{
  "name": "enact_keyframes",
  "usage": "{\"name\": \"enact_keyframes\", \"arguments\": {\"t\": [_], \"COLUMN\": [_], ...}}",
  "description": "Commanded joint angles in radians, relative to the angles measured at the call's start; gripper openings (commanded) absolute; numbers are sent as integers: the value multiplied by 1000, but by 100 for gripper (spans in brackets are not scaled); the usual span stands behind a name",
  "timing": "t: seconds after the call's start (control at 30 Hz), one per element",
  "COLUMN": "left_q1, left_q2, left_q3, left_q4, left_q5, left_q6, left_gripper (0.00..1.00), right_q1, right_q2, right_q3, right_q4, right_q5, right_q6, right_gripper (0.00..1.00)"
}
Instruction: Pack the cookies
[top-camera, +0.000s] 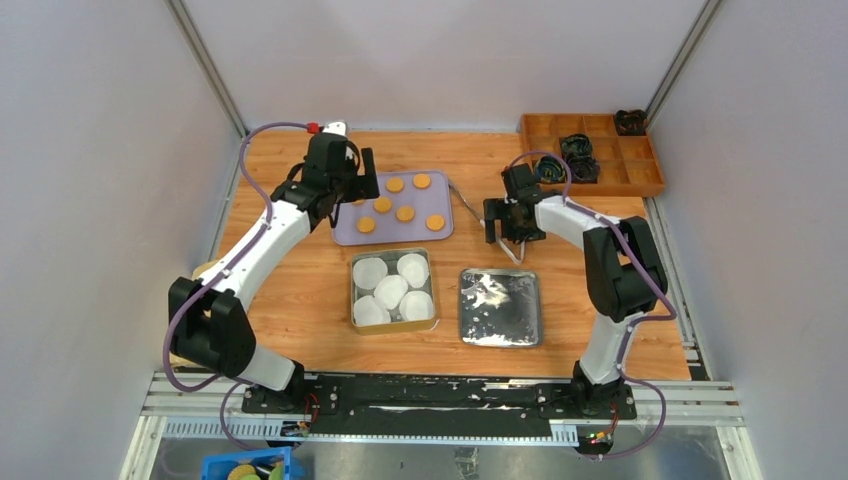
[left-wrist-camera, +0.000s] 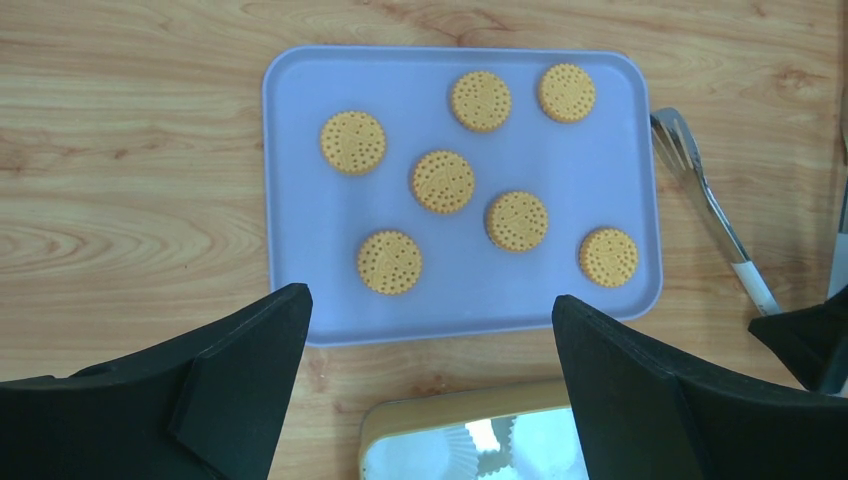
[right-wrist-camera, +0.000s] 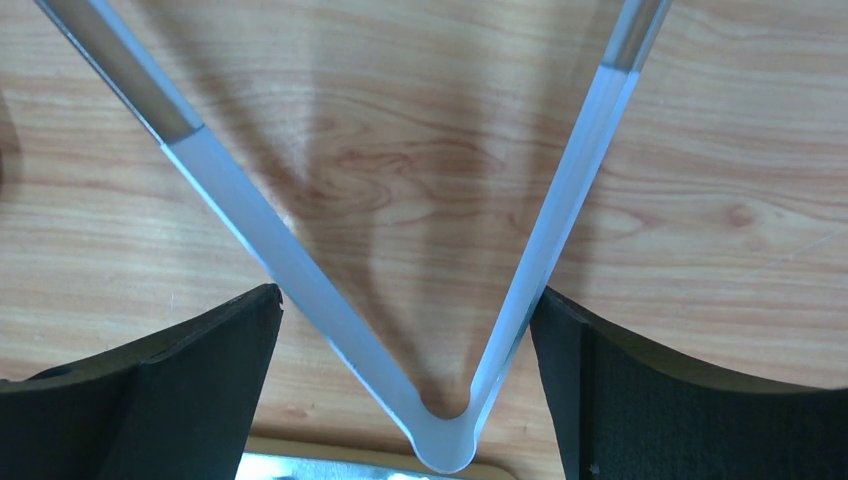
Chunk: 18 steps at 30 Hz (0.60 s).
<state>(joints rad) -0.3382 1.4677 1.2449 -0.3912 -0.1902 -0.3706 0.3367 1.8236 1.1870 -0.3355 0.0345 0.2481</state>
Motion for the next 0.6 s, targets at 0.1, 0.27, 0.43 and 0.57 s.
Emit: {"name": "enact_keyframes", "arguments": {"t": [0.1,0.27,0.43,0.57], "left_q1": [-5,-5,-5,-5], "left_q2": [-41,-37,-34,-32], "left_q3": [-9,-11,-13,-14], "left_q4": [15,18,26,29], "left_q5": [13,24,43,55], "left_q6": [11,10,9,13], "left_gripper": [98,98,98,98], "right_q1": [-13,-11,-11,-11], "right_q2": [88,125,196,241], "right_q3": [110,162,237,284], "right_q4": [-11,-18,-72,-112], "right_q5": [42,92,168,126], "right_q6": [7,24,37,16], "right_gripper": [100,100,100,100]}}
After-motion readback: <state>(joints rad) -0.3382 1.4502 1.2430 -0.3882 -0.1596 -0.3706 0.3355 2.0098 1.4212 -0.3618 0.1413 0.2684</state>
